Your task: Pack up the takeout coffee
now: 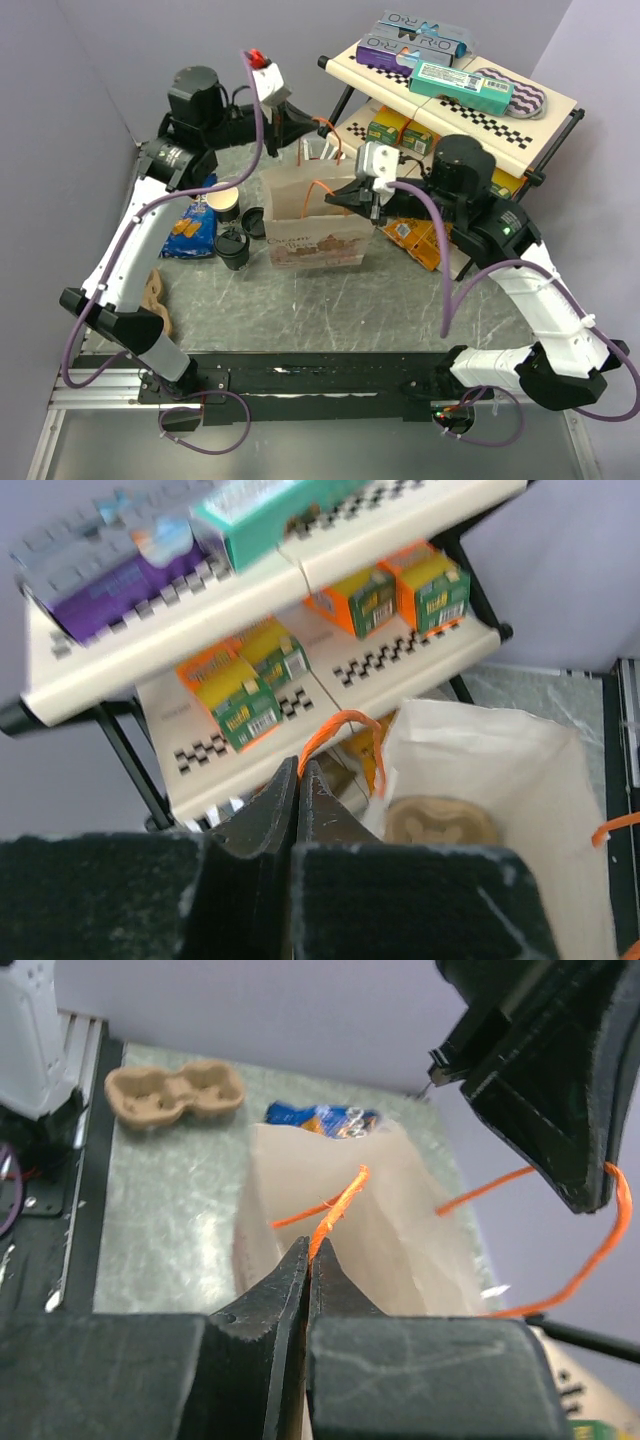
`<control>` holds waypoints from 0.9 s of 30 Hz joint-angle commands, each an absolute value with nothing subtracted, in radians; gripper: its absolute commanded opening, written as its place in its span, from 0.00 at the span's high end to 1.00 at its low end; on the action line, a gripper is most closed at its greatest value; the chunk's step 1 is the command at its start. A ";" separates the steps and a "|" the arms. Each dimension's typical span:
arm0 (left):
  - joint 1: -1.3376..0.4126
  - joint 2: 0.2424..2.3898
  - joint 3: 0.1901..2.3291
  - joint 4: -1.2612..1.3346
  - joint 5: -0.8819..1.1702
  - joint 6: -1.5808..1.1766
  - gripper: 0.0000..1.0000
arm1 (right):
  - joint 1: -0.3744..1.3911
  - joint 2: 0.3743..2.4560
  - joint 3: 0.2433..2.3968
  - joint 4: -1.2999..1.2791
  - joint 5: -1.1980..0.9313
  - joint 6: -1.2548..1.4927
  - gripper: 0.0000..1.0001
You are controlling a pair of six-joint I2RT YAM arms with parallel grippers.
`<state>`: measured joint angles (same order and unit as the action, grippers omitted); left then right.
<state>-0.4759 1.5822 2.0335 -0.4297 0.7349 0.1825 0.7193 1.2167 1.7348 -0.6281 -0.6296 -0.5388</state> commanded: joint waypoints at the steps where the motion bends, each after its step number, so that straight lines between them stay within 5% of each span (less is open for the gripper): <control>1: -0.479 1.552 1.932 -0.426 0.718 0.218 0.95 | 0.715 1.190 1.651 -0.591 -0.655 -0.509 0.99; 3: -0.479 1.546 1.889 -0.431 0.718 0.225 0.82 | 0.715 1.180 1.603 -0.597 -0.663 -0.511 0.92; 4: -0.479 1.548 1.840 -0.434 0.694 0.227 0.37 | 0.716 1.163 1.530 -0.597 -0.655 -0.517 0.84; 5: -0.479 1.549 1.816 -0.436 0.669 0.206 0.17 | 0.716 1.151 1.491 -0.603 -0.652 -0.561 0.71; 6: -0.479 1.551 1.793 -0.437 0.649 0.187 0.01 | 0.716 1.138 1.453 -0.636 -0.653 -0.593 0.38; 9: -0.479 1.510 1.735 -0.453 0.643 0.190 0.01 | 0.712 1.082 1.396 -0.705 -0.658 -0.612 0.08; 11: -0.479 1.465 1.675 -0.408 0.618 0.158 0.01 | 0.701 1.045 1.460 -0.716 -0.704 -0.594 0.00; 16: -0.477 1.381 1.675 -0.405 0.583 0.144 0.01 | 0.608 1.083 1.643 -0.669 -0.660 -0.517 0.01; 27: -0.465 1.252 1.592 -0.500 0.457 0.278 0.01 | 0.388 1.322 1.634 -0.574 -0.715 -0.474 0.04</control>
